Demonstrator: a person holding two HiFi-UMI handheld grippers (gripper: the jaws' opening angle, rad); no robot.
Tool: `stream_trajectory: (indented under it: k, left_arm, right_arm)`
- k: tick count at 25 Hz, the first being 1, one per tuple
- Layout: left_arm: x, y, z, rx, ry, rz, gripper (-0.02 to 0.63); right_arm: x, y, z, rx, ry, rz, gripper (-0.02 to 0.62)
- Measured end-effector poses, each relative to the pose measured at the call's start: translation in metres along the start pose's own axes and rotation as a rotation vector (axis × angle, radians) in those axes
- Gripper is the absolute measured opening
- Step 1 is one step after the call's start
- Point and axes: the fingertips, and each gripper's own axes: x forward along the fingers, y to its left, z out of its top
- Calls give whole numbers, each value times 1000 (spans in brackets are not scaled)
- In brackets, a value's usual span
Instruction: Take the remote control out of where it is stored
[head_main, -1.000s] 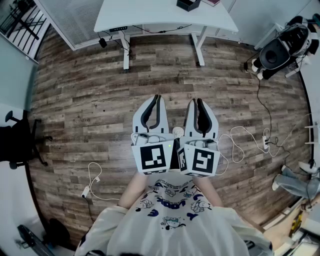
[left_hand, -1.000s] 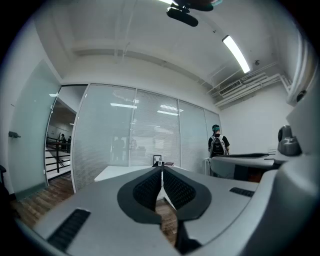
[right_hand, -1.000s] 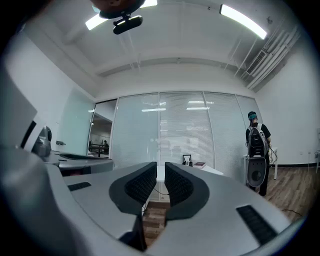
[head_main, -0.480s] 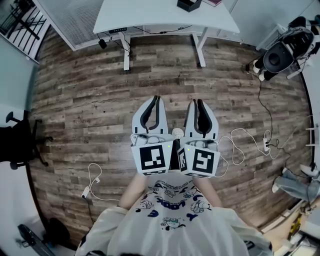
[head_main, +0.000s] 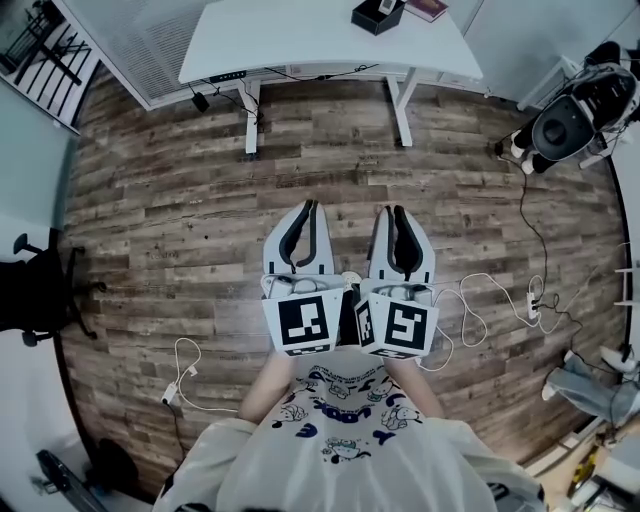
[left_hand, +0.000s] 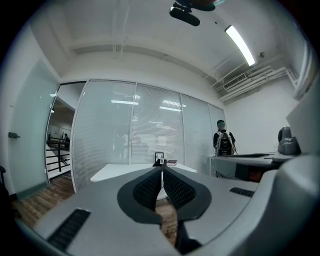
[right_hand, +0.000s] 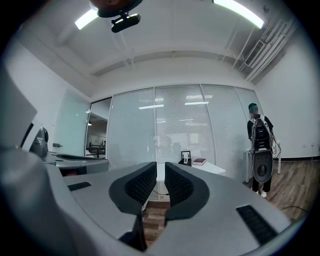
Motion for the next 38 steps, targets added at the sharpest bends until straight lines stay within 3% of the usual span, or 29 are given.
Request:
stream_trajectory:
  k: [5, 13, 20, 29, 38]
  left_arm:
    - [52, -13, 13, -5, -24, 23, 26]
    - [133, -34, 16, -2, 3, 52, 26]
    - [171, -40, 14, -7, 9, 67, 26]
    - [215, -26, 9, -22, 12, 65, 26]
    - [302, 10, 18, -25, 1, 29, 26]
  right_arm:
    - [45, -39, 10, 16, -1, -1, 67]
    - [115, -87, 19, 0, -2, 69, 67]
    - [150, -121, 18, 17, 1, 50, 67]
    - [197, -120, 4, 32, 30, 54, 67]
    - [282, -123, 12, 31, 21, 14, 67]
